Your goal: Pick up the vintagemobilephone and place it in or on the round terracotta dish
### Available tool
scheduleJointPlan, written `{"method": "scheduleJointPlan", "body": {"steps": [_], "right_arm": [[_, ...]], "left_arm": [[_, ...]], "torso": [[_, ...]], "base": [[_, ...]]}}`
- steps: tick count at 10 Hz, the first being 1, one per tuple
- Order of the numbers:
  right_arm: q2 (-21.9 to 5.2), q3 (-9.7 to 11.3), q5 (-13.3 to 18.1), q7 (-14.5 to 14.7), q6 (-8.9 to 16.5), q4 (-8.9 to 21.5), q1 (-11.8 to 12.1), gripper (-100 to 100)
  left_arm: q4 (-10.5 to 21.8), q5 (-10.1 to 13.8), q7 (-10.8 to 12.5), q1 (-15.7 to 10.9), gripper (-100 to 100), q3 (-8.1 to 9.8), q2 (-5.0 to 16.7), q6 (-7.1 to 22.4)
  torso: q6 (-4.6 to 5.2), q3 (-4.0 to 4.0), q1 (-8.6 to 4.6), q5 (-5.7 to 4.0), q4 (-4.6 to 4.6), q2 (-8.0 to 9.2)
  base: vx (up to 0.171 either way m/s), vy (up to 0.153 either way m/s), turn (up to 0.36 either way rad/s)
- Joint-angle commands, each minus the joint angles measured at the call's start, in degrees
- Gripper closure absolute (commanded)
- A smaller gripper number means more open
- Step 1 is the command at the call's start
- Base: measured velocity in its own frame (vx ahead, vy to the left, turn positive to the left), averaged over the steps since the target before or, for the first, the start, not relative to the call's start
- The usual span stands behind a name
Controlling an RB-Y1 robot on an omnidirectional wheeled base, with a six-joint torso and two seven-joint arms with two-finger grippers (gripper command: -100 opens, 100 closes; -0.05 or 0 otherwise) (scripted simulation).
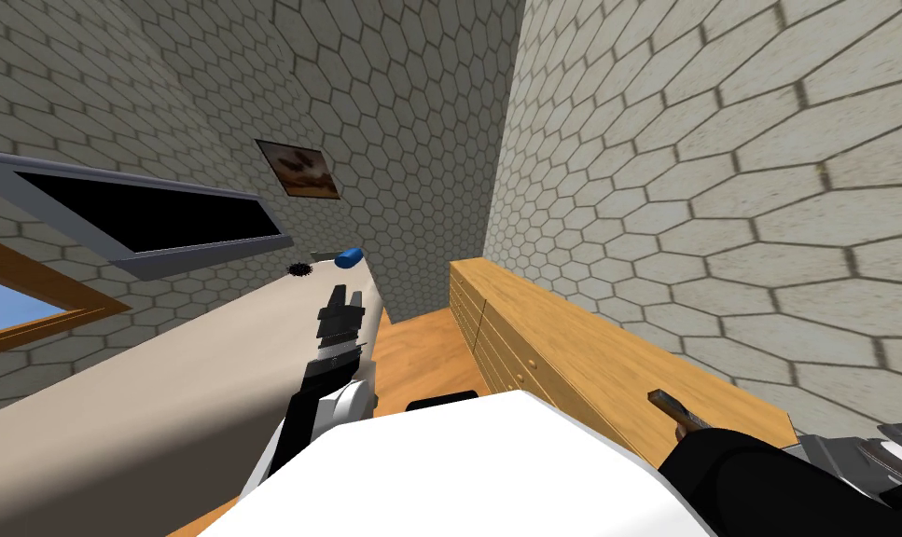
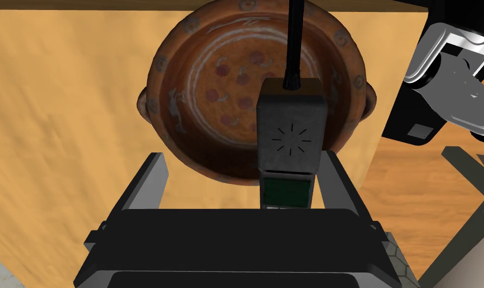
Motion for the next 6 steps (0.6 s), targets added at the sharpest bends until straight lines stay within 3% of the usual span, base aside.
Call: {"method": "scheduleJointPlan", "body": {"steps": [1,2,6], "right_arm": [[0.0,0.0,0.0,0.0,0.0,0.0,0.0,0],[-1.99,0.51,-0.99,-0.03,-1.16,-0.47,0.05,-100],[-5.97,1.51,-2.97,-0.08,-3.47,-1.39,0.13,-100]], "left_arm": [[0.0,0.0,0.0,0.0,0,0.0,0.0,0.0],[0.0,0.0,0.0,0.0,0,0.0,0.0,0.0],[0.0,0.0,0.0,0.0,0,0.0,0.0,0.0]], "torso": [[0.0,0.0,0.0,0.0,0.0,0.0],[-0.01,-0.01,-0.02,0.0,0.0,-0.01],[0.0,0.02,-0.05,0.0,0.01,0.04]], "base": [[0.0,0.0,0.0],[-0.011,-0.008,-0.056],[-0.017,-0.008,-0.049]]}}
